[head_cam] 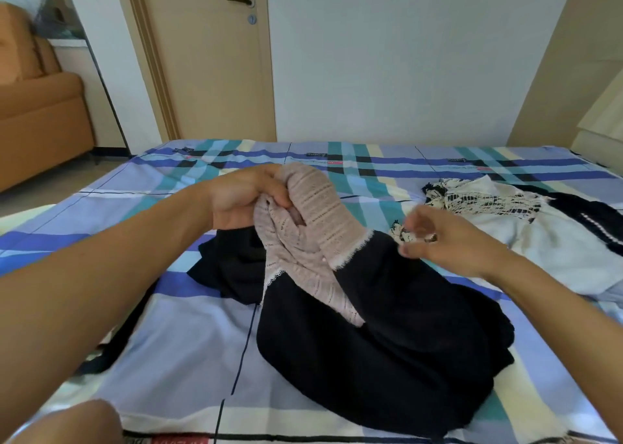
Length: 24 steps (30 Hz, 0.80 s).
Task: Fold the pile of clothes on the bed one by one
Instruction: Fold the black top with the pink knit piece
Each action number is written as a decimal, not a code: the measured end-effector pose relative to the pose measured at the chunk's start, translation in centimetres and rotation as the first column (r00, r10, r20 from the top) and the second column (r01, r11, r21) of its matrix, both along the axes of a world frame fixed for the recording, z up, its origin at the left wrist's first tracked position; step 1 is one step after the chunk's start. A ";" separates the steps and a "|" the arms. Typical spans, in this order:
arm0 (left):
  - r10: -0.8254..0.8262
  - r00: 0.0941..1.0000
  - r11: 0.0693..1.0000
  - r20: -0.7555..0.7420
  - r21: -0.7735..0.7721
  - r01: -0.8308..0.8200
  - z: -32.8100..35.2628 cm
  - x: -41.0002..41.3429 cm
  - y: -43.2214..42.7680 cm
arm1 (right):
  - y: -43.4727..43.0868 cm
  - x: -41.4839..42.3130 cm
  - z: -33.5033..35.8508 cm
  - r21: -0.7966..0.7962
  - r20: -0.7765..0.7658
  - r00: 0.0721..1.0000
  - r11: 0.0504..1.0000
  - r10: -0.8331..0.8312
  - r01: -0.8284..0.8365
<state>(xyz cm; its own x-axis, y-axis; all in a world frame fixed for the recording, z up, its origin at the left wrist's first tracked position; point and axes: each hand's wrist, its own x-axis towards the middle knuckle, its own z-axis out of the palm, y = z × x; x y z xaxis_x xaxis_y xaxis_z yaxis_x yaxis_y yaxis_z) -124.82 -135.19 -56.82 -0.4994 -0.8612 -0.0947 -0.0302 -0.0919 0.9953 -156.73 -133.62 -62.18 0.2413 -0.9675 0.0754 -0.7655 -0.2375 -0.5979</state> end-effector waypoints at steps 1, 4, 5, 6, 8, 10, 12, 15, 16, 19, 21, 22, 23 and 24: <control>-0.049 0.999 0.999 0.006 0.017 0.049 0.5 -0.5 0.5 | -0.1 1.2 0.7 -0.104 0.109 0.994 0.995 0.020 -0.008; -0.226 0.974 0.972 -0.002 0.063 0.226 0.9 -1.0 1.4 | 0.7 5.4 3.1 -0.107 0.321 0.881 0.938 0.347 -0.330; -0.274 0.962 0.961 0.017 0.056 0.272 1.0 -1.0 1.5 | 1.1 6.6 3.4 -0.019 0.365 0.831 0.896 0.420 -0.444; -0.313 0.948 0.949 0.051 0.054 0.310 1.1 -0.9 1.5 | 1.2 7.6 3.3 0.073 0.389 0.802 0.852 0.454 -0.518; -0.357 0.917 0.934 0.178 0.084 0.348 1.8 -0.1 1.4 | 1.2 9.0 2.8 0.220 0.300 0.836 0.819 0.460 -0.530; -0.446 0.833 0.895 0.328 0.127 0.429 2.7 1.1 1.1 | 1.0 9.5 2.3 0.289 0.054 0.869 0.826 0.491 -0.484; -0.516 0.718 0.852 0.466 0.195 0.486 4.1 2.4 0.8 | 0.2 9.5 2.0 0.335 -0.213 0.832 0.839 0.511 -0.429; -0.466 0.452 0.854 0.760 0.254 0.453 6.5 3.3 0.4 | -1.5 8.5 3.0 0.349 -0.431 0.799 0.894 0.419 -0.281; -0.386 0.349 0.874 0.854 0.218 0.434 7.1 3.2 0.2 | -2.1 8.3 3.8 0.331 -0.470 0.800 0.914 0.374 -0.233; -0.040 0.121 0.913 0.992 -0.013 0.408 9.4 2.9 -1.4 | -3.7 7.9 8.8 0.170 -0.610 0.765 0.977 0.205 -0.126; 0.163 0.068 0.895 0.984 -0.177 0.410 12.5 2.3 -2.6 | -4.4 7.6 13.4 0.025 -0.674 0.733 0.995 0.088 -0.097; 0.258 0.068 0.871 0.964 -0.262 0.416 14.4 2.1 -3.2 | -4.7 7.3 15.9 -0.044 -0.698 0.716 0.996 0.026 -0.078; 0.352 0.066 0.831 0.934 -0.344 0.438 16.7 1.8 -3.6 | -4.9 6.9 18.6 -0.128 -0.718 0.695 0.990 -0.047 -0.066; 0.446 0.056 0.775 0.893 -0.417 0.475 19.1 1.6 -4.0 | -5.0 6.6 21.2 -0.206 -0.725 0.680 0.977 -0.112 -0.059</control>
